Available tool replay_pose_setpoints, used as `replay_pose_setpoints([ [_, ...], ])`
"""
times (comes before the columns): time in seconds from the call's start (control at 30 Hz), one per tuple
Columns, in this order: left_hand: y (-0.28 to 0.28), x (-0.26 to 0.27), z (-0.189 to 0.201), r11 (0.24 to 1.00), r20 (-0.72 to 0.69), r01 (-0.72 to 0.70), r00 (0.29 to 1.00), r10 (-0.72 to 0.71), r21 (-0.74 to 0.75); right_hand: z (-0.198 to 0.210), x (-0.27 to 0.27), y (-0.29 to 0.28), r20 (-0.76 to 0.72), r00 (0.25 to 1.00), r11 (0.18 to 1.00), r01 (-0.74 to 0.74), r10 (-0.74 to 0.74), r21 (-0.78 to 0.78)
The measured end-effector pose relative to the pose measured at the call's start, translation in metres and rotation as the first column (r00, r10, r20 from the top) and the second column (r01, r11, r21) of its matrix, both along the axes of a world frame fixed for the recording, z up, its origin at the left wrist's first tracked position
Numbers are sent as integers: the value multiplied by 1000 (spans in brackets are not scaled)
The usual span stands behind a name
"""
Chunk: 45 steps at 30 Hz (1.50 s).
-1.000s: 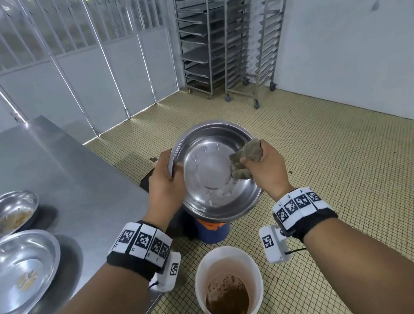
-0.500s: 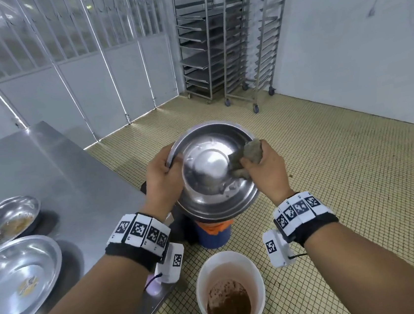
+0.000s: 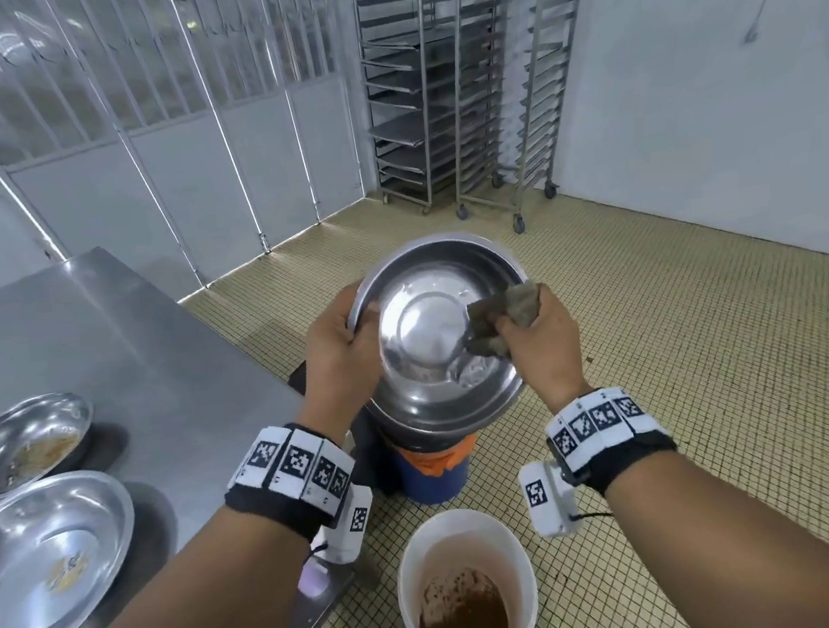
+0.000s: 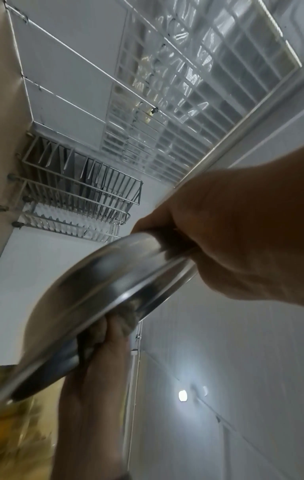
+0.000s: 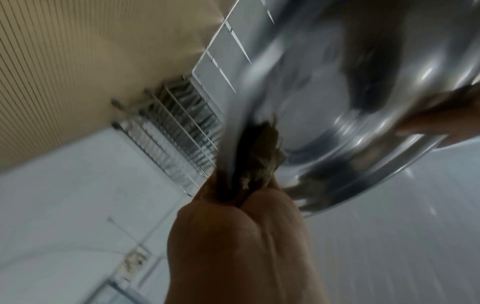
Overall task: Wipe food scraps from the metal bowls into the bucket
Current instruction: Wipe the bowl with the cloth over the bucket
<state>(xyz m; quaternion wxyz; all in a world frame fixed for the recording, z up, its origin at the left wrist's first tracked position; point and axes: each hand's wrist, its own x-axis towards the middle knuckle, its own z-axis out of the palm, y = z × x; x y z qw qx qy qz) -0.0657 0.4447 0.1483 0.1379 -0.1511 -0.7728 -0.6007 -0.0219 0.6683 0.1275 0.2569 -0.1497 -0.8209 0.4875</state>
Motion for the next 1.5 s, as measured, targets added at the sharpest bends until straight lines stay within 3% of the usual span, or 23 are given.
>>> replay_pose_setpoints([
  [0.13,1,3,-5,996,14,44,999,-43,-79,25,-10,7,23,996,990,-86,84,110],
  [0.33,-3,0,5,992,12,-77,997,76,105,-1,0,-3,4,1000,1000,-31,31,2],
  [0.47,-1,4,-6,998,-2,9,1000,-9,-64,11,-11,8,41,997,991,-64,59,114],
  [0.53,1,3,-6,998,41,32,999,-30,-51,20,-15,11,13,998,984,-69,67,164],
  [0.67,2,-1,-1,990,63,-41,997,32,133,6,-11,3,-68,998,1000,-17,17,2],
  [0.77,-1,1,-5,987,86,-34,996,21,159,-7,-9,-2,-59,998,999,12,-15,-49],
  [1.0,-18,-12,-3,985,85,86,994,-73,-150,25,-13,9,-36,995,966,-86,97,243],
  [1.1,-19,-9,5,974,48,151,988,-144,-169,38,-14,9,38,987,883,-158,157,442],
  [1.17,-17,-6,7,979,40,163,986,-159,-124,43,-16,8,62,982,860,-188,181,474],
  [1.3,-15,-4,4,985,86,169,982,-170,25,41,-17,7,58,984,888,-176,168,424],
  [1.5,-14,-4,4,989,85,14,996,-27,147,11,-5,-8,-42,996,994,-78,82,78],
])
